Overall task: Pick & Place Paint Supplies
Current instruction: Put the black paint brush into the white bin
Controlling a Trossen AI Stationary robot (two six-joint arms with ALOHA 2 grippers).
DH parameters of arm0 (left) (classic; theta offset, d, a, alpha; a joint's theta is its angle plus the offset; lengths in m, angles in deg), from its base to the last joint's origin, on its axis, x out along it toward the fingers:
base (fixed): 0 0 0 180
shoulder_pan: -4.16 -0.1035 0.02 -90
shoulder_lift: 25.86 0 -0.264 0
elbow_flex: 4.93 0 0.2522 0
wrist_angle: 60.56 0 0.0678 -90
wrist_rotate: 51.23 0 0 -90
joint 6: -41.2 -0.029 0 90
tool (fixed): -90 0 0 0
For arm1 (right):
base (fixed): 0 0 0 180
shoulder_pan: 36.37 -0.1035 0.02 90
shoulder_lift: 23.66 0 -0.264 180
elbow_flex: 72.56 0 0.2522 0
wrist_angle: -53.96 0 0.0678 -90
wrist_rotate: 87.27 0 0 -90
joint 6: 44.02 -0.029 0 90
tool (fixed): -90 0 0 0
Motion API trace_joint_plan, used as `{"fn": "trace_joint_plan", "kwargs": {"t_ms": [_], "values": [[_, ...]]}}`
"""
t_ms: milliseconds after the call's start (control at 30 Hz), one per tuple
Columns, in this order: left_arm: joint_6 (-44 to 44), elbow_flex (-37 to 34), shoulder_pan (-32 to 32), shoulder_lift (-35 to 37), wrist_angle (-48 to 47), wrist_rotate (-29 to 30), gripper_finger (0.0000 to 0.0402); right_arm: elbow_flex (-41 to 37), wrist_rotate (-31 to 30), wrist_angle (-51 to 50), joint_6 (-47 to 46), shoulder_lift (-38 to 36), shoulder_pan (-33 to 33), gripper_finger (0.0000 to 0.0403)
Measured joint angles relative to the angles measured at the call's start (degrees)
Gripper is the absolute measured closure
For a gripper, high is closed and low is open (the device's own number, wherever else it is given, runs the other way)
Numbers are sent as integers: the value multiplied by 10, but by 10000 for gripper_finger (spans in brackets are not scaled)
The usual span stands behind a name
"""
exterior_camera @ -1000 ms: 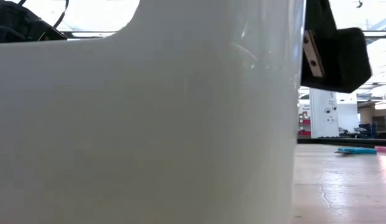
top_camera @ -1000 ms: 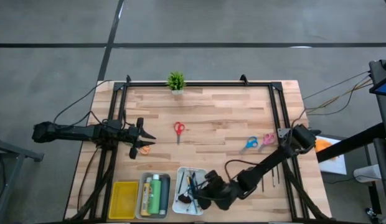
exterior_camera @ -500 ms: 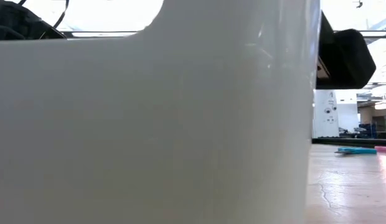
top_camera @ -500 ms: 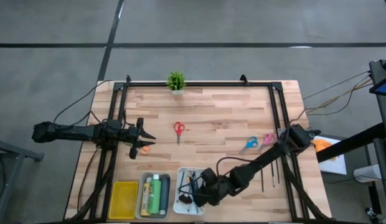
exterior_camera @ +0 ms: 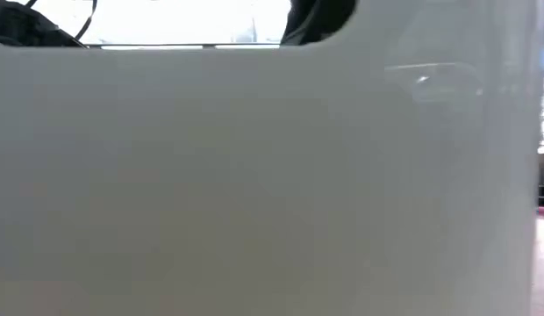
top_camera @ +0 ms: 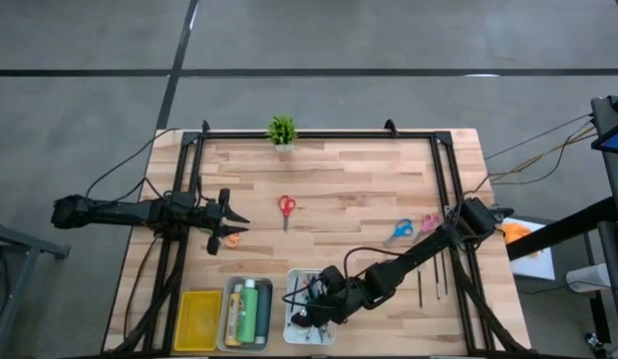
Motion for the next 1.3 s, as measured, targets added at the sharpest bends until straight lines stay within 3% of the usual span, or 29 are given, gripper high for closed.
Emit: {"fn": "trace_joint_plan", "kwargs": {"t_ms": [367, 667, 1000, 1300], "values": [[0, 0, 0, 0, 0, 0, 297, 0, -2, 9, 43, -2, 2, 307], [0, 0, 0, 0, 0, 0, 297, 0, -77, -19, 112, -65, 2, 307], [0, 0, 0, -3, 0, 0, 297, 0, -62, -256, 56, -162, -15, 307], [0, 0, 0, -3, 0, 0, 297, -5, -24, -481, -88, -205, -73, 307]]}}
